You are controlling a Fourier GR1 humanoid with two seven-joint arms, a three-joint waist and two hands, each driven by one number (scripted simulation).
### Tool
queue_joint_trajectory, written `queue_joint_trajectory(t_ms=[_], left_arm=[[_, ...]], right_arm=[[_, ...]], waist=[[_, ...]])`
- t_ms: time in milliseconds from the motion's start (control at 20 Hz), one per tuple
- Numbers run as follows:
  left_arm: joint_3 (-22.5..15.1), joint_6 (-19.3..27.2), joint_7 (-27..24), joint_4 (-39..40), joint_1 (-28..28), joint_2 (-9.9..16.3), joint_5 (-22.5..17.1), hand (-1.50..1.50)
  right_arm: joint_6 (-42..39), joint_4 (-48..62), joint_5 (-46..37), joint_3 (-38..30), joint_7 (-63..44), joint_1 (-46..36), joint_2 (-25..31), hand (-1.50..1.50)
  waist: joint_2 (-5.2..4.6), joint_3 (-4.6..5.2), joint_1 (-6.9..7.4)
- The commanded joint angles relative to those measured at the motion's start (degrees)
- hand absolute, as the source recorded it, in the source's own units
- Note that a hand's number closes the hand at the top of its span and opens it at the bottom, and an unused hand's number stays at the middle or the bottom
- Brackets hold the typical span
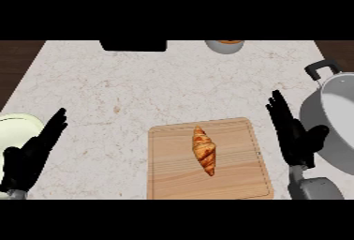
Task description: Pick the croissant from the cutting board and place it in the pot
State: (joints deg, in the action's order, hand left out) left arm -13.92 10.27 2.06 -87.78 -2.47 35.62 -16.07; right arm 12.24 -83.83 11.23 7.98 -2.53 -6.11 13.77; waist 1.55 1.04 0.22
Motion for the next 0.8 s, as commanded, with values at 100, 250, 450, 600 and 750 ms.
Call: queue_joint_trajectory(t_ms=[100, 250, 450, 600, 750], left_arm=[[2.6, 4.4, 0.6, -3.0, 6.7, -4.5, -0.9, 0.0], [5.8, 5.6, 0.2, -4.8, 12.1, -6.3, -3.7, 0.0], [5.4, 6.9, 2.6, -3.3, 13.4, -8.8, -4.8, 0.0], [4.3, 9.8, 3.6, -3.6, 13.8, -11.0, -3.0, 0.0], [7.4, 9.0, 6.8, -2.0, 17.8, -9.8, -4.5, 0.0]], right_arm=[[-7.7, 1.3, -7.2, 6.7, 0.6, -12.9, 5.1, 1.5], [-14.8, 1.5, -11.8, 11.0, 3.2, -22.1, 9.6, 1.5], [-12.1, 10.7, -26.9, 16.2, 12.3, -25.8, 12.9, -1.5], [-13.7, 18.2, -25.5, 16.4, 27.4, -25.7, 10.3, -1.5], [-17.9, 21.8, -26.0, 16.1, 29.9, -32.3, 9.5, -1.5]], waist=[[-1.82, -1.02, 2.33], [-2.31, -0.89, 6.05], [-2.66, -1.11, 3.57], [-2.41, -1.2, 2.29], [-2.01, -1.1, 1.43]])
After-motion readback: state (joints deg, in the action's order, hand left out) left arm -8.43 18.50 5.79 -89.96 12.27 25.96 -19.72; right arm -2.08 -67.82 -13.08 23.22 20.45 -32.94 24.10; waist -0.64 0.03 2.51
